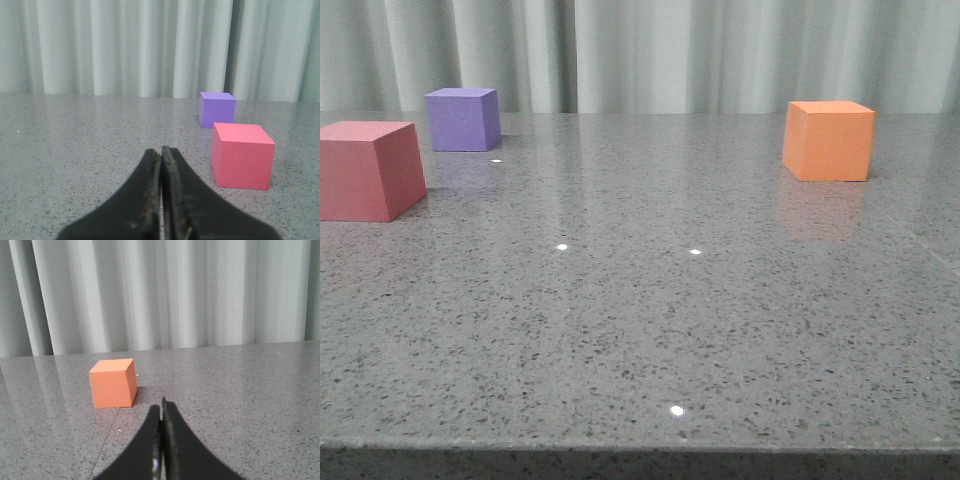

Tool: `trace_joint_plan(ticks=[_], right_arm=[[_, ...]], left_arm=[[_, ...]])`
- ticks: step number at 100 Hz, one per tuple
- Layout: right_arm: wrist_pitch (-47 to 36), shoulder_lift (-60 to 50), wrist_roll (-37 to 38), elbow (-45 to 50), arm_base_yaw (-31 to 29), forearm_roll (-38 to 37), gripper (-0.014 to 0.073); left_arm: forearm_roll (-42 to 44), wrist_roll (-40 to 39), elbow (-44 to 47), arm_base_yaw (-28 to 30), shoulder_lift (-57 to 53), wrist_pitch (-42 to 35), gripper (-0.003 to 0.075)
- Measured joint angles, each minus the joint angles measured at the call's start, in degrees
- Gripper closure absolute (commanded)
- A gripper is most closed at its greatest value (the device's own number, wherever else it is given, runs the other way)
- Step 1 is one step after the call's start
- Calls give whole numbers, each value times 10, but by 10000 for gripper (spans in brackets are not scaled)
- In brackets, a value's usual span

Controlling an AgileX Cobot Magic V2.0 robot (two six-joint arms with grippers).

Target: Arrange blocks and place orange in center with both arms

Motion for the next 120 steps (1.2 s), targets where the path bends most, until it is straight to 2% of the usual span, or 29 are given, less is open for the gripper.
trace_joint_plan(ticks=[23,51,65,85,90,97,109,116,120], right_arm=[[135,39,0,-139,0,15,661],[348,241,0,-364,0,16,661],[381,328,0,-424,0,17,661],[391,409,0,-440,0,17,641],[402,422,0,-440,0,17,597],[420,438,0,-440,0,17,482],[450,453,0,-440,0,17,166],[461,454,0,-440,0,17,13],[463,454,0,-440,0,17,-41]], left_arm=[[0,0,0,0,0,0,741],[0,0,0,0,0,0,741],[0,0,0,0,0,0,741],[0,0,0,0,0,0,741],[0,0,0,0,0,0,741],[0,0,0,0,0,0,741],[0,0,0,0,0,0,741],[0,0,0,0,0,0,741],[0,0,0,0,0,0,741]])
